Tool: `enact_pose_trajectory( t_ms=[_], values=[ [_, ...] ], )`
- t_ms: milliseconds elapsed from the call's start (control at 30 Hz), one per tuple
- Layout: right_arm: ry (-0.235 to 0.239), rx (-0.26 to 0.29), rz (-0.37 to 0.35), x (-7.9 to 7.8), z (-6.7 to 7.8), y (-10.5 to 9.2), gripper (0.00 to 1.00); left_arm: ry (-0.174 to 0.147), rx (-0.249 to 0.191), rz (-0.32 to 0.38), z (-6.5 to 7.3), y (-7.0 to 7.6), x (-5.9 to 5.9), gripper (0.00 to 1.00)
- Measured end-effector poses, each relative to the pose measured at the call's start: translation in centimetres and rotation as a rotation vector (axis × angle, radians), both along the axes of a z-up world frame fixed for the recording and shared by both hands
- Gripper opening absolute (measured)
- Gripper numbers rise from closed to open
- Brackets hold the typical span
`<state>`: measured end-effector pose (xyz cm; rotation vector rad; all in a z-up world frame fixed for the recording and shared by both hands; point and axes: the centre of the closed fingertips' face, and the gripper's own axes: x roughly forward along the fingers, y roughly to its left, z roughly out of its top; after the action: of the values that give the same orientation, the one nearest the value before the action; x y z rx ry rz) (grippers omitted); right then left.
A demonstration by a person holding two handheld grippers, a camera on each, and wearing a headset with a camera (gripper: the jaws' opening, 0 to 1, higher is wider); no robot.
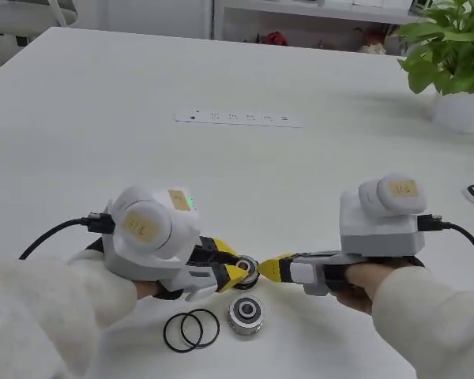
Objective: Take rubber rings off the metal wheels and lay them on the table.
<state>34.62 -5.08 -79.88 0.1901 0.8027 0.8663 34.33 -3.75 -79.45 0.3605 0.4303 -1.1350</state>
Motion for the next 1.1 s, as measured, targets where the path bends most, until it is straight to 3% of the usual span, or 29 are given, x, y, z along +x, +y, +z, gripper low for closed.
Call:
enact_pose_trajectory(
  t_ms=[233, 1100],
  values=[
    [0.025, 0.029, -0.013, -0.03, 0.23, 0.23, 0.00, -0.005, -0.002, 0.006, 0.04, -0.03, -0.02, 0.14],
    [0.027, 0.036, -0.002, -0.15, 0.60, 0.73, 0.00, -0.006, -0.001, 0.009, -0.01, -0.07, -0.05, 0.14]
  ],
)
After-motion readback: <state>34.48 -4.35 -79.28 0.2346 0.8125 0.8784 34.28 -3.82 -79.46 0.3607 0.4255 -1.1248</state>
